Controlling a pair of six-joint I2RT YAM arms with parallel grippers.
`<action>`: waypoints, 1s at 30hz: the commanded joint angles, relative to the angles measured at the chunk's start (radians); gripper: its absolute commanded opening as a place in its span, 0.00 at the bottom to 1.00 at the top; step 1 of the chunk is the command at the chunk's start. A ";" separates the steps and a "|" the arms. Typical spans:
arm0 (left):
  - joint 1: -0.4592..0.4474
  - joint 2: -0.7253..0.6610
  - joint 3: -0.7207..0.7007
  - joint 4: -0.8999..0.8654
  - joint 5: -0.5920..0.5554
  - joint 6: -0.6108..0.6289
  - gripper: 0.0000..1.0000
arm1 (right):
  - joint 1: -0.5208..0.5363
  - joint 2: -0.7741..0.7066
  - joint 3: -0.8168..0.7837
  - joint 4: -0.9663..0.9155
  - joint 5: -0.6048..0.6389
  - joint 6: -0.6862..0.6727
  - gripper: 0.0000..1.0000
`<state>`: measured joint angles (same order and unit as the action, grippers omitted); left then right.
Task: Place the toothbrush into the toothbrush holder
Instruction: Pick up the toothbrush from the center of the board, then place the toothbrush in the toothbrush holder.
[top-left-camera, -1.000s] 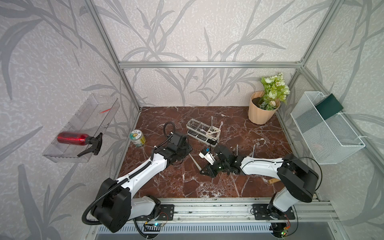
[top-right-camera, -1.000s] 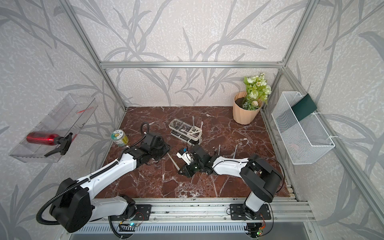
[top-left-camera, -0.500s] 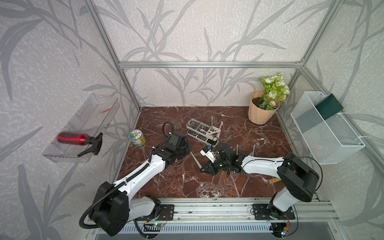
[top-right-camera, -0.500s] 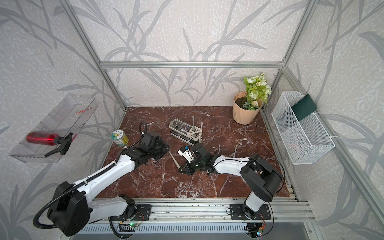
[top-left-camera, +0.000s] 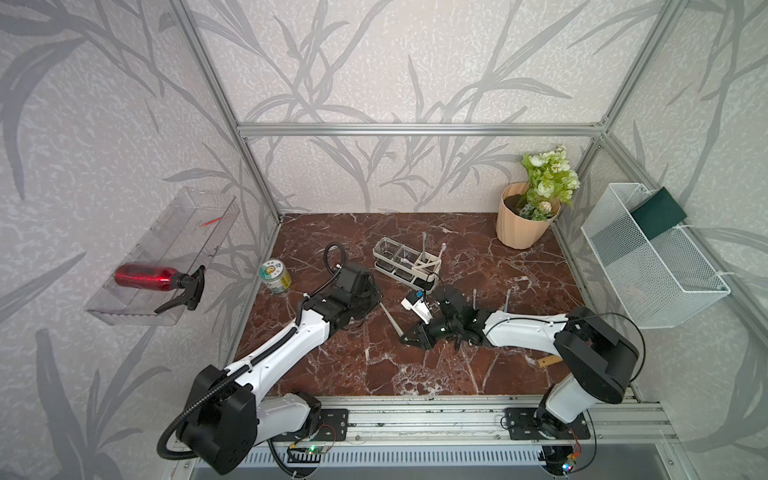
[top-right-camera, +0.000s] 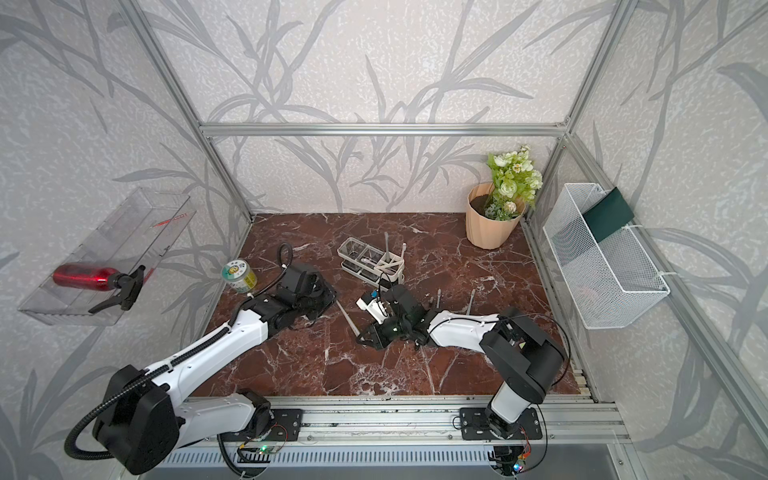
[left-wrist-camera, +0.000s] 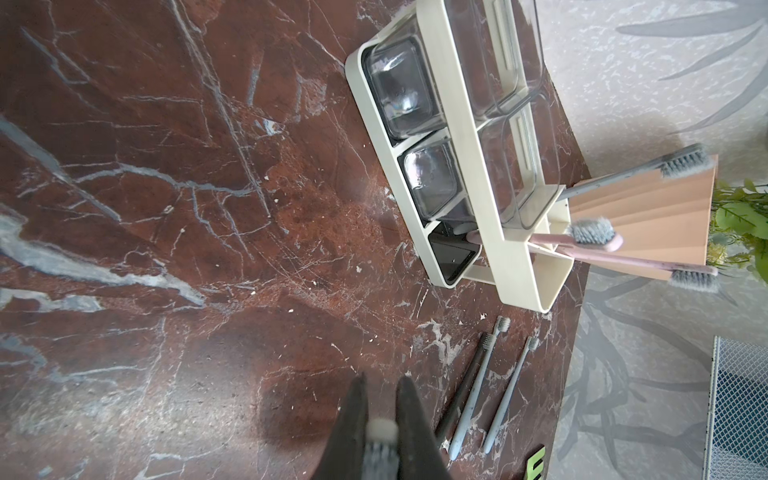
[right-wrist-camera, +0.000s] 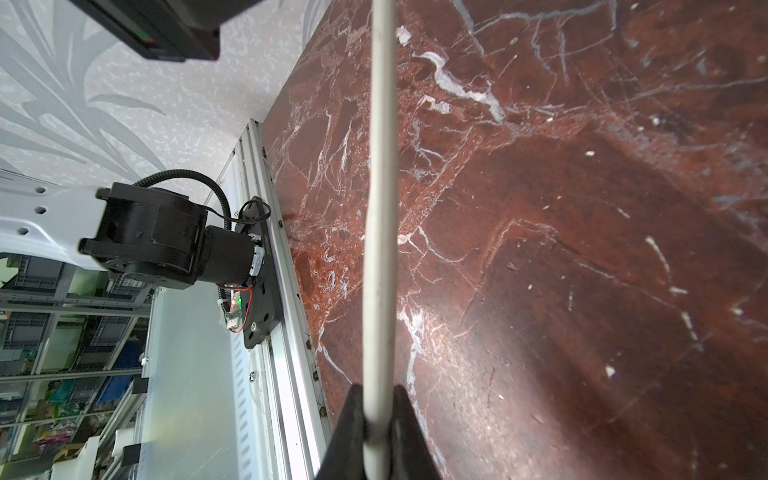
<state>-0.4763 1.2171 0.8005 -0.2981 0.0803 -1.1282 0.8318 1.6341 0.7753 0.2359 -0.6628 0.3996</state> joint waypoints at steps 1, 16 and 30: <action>0.007 0.001 0.026 -0.030 0.000 0.010 0.00 | -0.007 -0.023 -0.017 0.012 0.016 -0.003 0.04; -0.002 0.077 0.385 -0.325 -0.157 0.275 0.00 | -0.072 -0.480 -0.262 0.052 0.474 -0.017 0.68; -0.231 0.256 0.790 -0.198 -0.510 0.580 0.00 | -0.131 -0.794 -0.417 0.037 0.780 0.010 0.87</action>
<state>-0.6788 1.4353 1.5532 -0.5446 -0.3050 -0.6384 0.7078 0.8669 0.3744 0.2646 0.0452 0.3996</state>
